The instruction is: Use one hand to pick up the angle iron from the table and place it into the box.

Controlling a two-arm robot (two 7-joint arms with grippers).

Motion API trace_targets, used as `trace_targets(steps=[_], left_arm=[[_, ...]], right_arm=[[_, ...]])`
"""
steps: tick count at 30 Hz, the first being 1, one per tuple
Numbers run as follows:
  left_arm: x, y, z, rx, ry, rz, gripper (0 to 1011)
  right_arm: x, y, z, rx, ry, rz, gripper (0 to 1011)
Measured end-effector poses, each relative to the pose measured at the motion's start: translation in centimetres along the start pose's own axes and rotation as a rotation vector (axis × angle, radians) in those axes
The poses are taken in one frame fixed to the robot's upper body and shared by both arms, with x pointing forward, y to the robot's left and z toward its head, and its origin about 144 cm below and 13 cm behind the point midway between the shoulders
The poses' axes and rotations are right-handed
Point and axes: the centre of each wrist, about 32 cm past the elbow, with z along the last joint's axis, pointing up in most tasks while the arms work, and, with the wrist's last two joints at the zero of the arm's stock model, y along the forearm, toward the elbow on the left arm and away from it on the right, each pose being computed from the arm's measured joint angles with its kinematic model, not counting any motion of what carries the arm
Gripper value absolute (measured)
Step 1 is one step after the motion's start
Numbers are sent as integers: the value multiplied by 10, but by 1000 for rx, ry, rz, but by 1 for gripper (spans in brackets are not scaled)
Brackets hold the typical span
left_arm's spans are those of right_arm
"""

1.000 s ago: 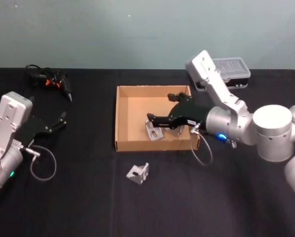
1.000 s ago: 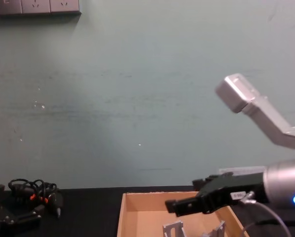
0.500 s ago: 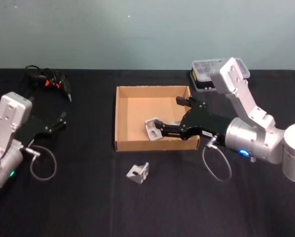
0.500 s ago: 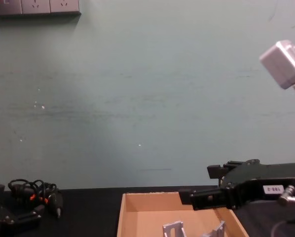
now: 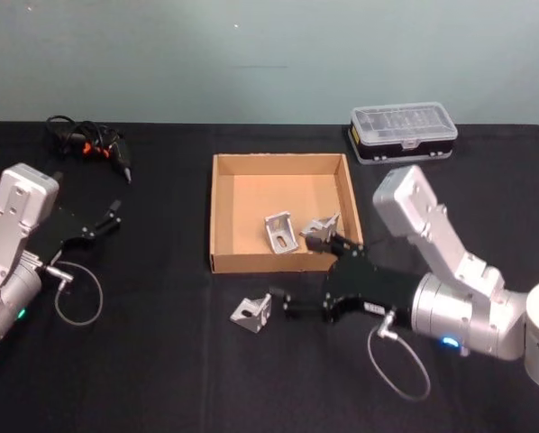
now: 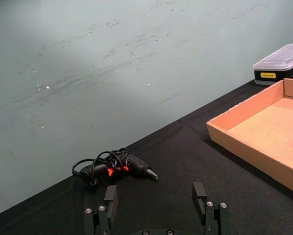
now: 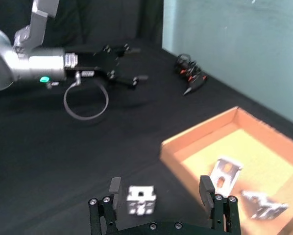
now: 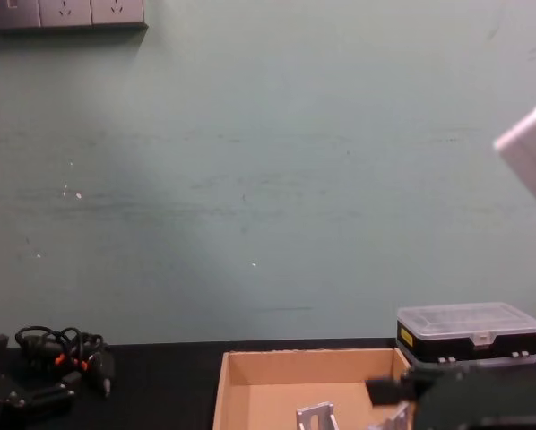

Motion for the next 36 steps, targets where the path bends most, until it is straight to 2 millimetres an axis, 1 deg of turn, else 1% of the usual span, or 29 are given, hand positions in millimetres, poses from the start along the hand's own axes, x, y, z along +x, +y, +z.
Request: trace_targets(steps=[7, 16, 36], left_arm=[[0, 0, 0, 0, 0, 0, 1000], [0, 0, 0, 0, 0, 0, 1000], [0, 0, 0, 0, 0, 0, 1000]], right_arm=[[-15, 5, -16, -38, 52, 22, 1004], [-26, 17, -29, -72, 116, -7, 1004], [-30, 44, -41, -109, 157, -49, 1004]])
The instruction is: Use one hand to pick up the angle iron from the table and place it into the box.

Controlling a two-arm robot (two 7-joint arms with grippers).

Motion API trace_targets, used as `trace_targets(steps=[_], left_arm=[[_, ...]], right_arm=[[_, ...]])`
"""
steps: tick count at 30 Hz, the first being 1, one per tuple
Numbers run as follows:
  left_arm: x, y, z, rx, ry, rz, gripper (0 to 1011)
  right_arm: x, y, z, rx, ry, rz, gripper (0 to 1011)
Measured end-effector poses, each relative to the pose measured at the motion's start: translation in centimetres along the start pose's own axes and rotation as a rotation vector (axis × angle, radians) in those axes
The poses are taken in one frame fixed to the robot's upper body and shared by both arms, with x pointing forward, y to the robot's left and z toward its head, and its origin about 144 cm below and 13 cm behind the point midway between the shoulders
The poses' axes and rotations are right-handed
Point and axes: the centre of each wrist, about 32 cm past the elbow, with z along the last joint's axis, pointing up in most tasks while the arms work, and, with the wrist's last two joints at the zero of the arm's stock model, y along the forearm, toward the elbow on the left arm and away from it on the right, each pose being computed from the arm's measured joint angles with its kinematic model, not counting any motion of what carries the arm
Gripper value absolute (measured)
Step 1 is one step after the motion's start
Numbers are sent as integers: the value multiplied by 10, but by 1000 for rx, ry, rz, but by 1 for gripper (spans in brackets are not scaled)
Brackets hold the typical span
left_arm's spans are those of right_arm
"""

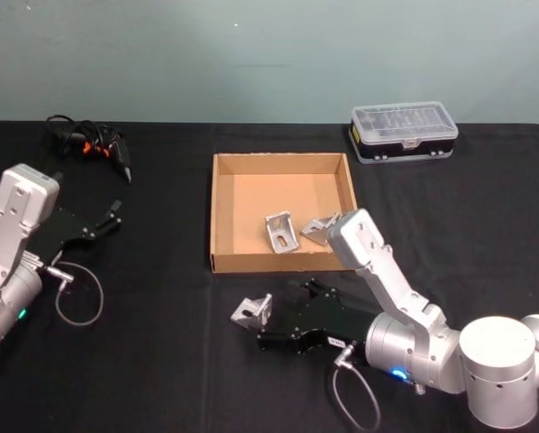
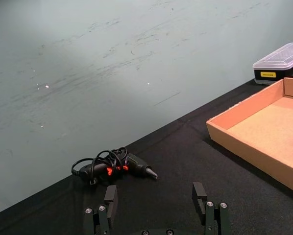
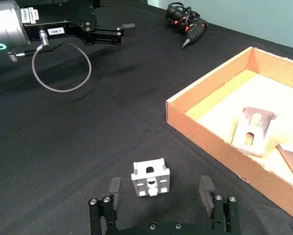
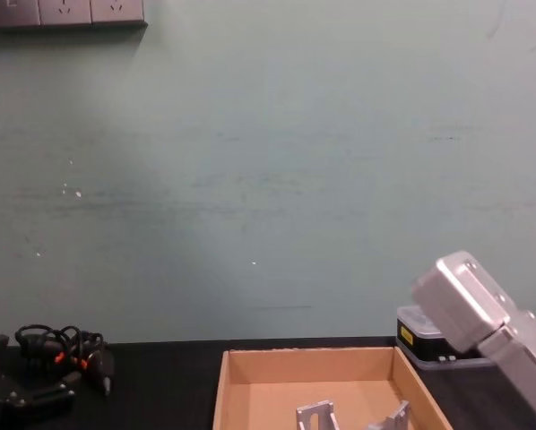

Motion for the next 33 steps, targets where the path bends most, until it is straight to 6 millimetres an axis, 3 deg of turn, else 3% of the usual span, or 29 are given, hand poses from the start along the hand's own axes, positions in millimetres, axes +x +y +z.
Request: trace_targets(steps=[25, 28, 33], left_arm=[[0, 0, 0, 0, 0, 0, 1000], [0, 0, 0, 0, 0, 0, 1000], [0, 0, 0, 0, 0, 0, 1000]], right_arm=[[1, 21, 3, -11, -5, 10, 1004], [1, 22, 3, -14, -9, 17, 967], [1, 23, 3, -20, -11, 25, 824]])
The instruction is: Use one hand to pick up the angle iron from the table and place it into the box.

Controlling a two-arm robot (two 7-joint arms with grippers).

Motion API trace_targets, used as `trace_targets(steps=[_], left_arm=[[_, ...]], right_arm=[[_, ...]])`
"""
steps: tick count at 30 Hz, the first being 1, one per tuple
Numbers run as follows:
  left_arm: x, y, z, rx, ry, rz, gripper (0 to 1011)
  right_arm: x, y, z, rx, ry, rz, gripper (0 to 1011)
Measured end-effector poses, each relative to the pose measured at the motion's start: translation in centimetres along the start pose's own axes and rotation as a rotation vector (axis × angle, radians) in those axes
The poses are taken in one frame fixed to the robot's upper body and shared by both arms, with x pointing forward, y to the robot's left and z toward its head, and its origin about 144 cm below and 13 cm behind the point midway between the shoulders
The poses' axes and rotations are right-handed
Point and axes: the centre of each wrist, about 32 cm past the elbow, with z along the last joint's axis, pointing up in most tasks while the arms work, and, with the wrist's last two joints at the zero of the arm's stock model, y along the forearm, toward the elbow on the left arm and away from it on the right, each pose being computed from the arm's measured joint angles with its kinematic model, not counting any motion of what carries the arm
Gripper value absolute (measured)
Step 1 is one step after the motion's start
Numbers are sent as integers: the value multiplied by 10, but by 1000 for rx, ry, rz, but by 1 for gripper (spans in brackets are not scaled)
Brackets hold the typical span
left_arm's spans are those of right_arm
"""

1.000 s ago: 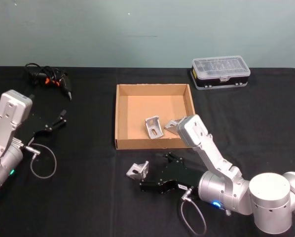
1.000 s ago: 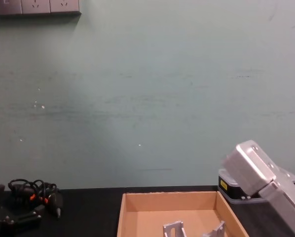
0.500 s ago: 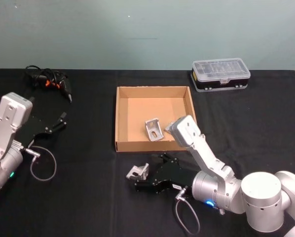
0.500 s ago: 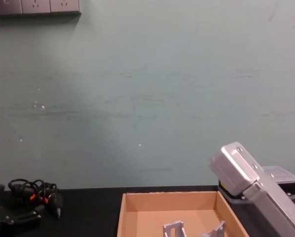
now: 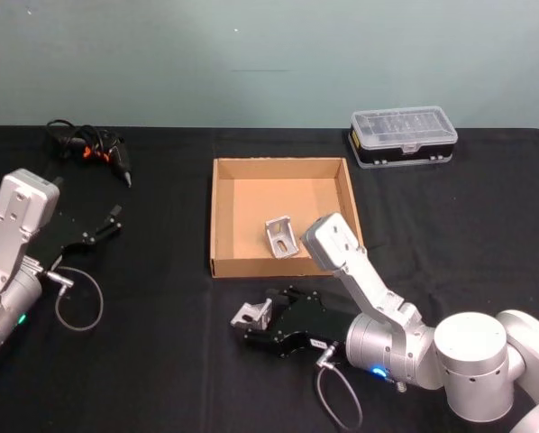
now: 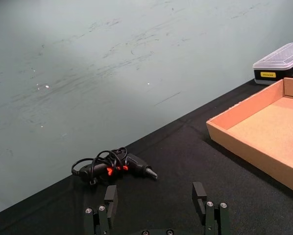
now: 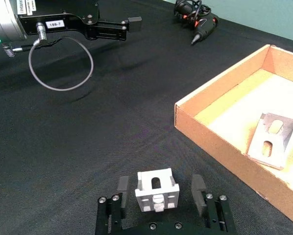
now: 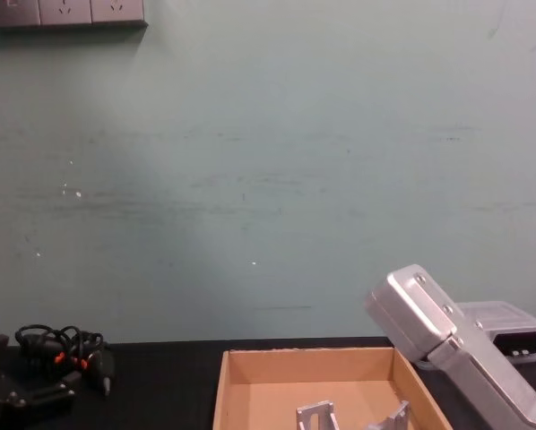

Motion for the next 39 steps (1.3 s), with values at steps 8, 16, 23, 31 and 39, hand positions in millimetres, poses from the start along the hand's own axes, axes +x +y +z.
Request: trace_targets(steps=[8, 16, 23, 31, 39], left_arm=[[0, 0, 0, 0, 0, 0, 1000], [0, 0, 0, 0, 0, 0, 1000], [0, 0, 0, 0, 0, 0, 1000], [0, 0, 0, 0, 0, 0, 1000], [0, 0, 0, 0, 0, 0, 1000]], right_arm=[[-1, 1, 0, 2, -5, 5, 578], [-1, 1, 0, 4, -4, 5, 451], [-1, -2, 0, 15, -2, 4, 451], [-2, -20, 11, 81, -11, -22, 451], [6, -47, 30, 166, -36, -84, 451]])
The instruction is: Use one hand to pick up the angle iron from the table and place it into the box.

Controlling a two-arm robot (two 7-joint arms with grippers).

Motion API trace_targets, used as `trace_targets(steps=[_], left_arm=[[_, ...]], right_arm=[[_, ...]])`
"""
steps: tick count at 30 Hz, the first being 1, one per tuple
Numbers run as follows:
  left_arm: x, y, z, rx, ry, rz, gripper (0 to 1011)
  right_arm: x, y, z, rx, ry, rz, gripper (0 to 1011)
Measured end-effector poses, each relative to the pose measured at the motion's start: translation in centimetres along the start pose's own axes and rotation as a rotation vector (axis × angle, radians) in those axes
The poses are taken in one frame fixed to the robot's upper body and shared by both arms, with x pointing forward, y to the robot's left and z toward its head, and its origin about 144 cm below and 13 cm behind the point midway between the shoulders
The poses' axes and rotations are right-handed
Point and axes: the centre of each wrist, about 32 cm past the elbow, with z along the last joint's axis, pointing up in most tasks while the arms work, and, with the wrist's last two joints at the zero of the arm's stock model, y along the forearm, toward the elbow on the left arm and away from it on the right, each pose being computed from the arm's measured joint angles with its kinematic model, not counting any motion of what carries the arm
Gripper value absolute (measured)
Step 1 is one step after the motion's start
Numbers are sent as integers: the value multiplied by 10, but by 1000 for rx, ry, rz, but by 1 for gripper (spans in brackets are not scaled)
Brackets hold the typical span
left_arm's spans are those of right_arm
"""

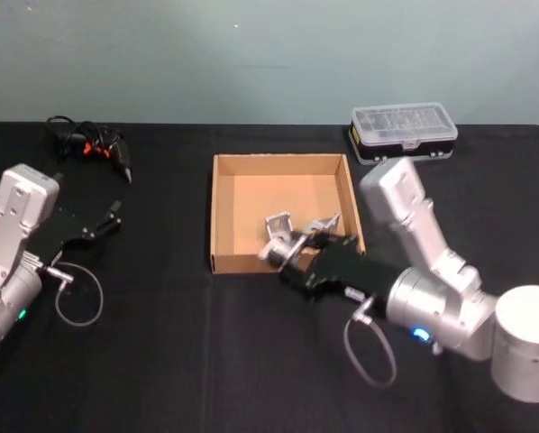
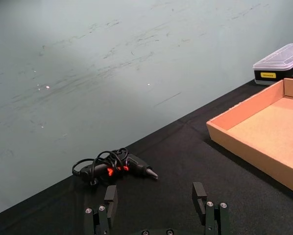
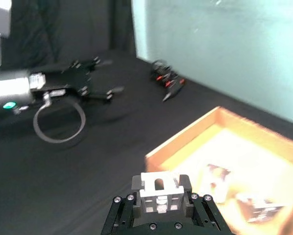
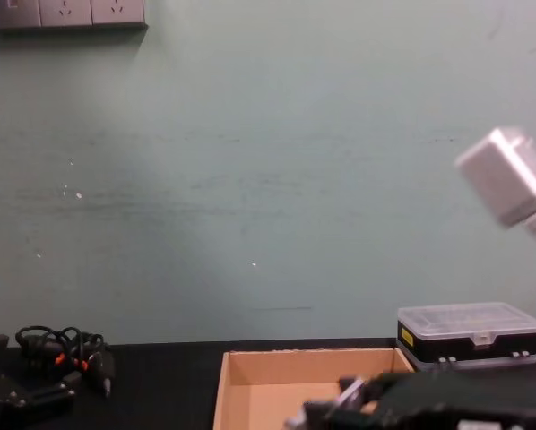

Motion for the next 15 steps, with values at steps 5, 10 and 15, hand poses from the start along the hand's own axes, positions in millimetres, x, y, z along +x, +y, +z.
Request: trace_targets(steps=[5, 10, 15], left_arm=[[0, 0, 0, 0, 0, 0, 1000], [0, 0, 0, 0, 0, 0, 1000], [0, 0, 0, 0, 0, 0, 1000]], right_arm=[[18, -10, 11, 30, -12, -70, 451], [36, -13, 19, 49, 1, -131, 451], [56, -5, 24, 43, 14, -183, 451]])
